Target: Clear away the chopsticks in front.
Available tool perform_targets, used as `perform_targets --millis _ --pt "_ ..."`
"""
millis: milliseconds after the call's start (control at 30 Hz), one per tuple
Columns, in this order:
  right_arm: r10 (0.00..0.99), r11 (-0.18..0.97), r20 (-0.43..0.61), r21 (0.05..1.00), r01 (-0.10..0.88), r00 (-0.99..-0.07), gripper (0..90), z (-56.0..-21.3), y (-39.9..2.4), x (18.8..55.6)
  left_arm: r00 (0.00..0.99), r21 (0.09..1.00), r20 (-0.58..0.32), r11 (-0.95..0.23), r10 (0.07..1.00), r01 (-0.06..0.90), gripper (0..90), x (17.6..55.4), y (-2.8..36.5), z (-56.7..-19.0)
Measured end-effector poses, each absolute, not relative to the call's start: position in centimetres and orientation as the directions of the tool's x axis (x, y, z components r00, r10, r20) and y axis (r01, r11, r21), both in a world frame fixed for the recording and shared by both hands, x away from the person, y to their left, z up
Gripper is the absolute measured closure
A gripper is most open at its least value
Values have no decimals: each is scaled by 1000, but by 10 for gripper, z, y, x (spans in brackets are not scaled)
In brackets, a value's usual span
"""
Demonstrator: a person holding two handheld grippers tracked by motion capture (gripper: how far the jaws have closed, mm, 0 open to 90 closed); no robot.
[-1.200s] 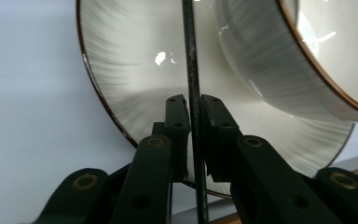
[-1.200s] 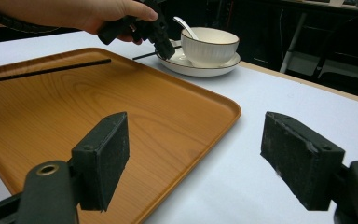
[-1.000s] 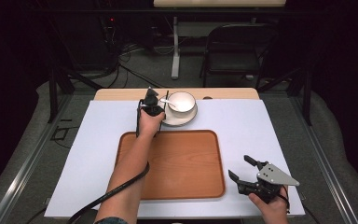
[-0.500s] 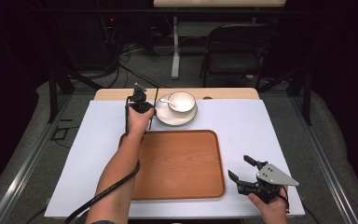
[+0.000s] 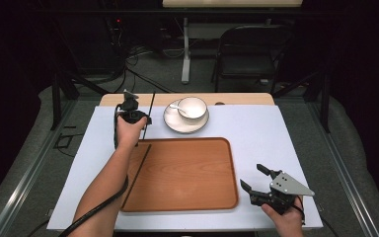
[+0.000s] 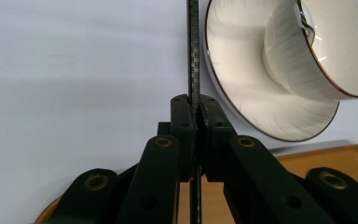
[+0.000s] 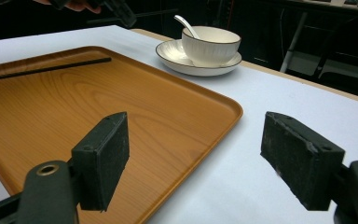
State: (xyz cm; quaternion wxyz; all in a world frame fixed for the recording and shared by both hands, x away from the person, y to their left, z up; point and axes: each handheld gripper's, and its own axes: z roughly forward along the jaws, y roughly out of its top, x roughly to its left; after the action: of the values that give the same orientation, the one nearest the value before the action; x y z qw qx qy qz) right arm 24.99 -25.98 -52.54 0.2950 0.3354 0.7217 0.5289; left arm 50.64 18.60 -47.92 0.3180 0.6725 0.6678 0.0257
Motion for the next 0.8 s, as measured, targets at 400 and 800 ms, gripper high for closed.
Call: perform_targets --millis 400,800 --pt "799 219 -77 961 169 -596 228 -526 -260 249 169 472 -392 40 904 881 859 459 202 -475" --pt "799 223 -80 960 171 -595 228 -526 -259 248 227 471 -381 -23 896 882 859 393 211 -492"
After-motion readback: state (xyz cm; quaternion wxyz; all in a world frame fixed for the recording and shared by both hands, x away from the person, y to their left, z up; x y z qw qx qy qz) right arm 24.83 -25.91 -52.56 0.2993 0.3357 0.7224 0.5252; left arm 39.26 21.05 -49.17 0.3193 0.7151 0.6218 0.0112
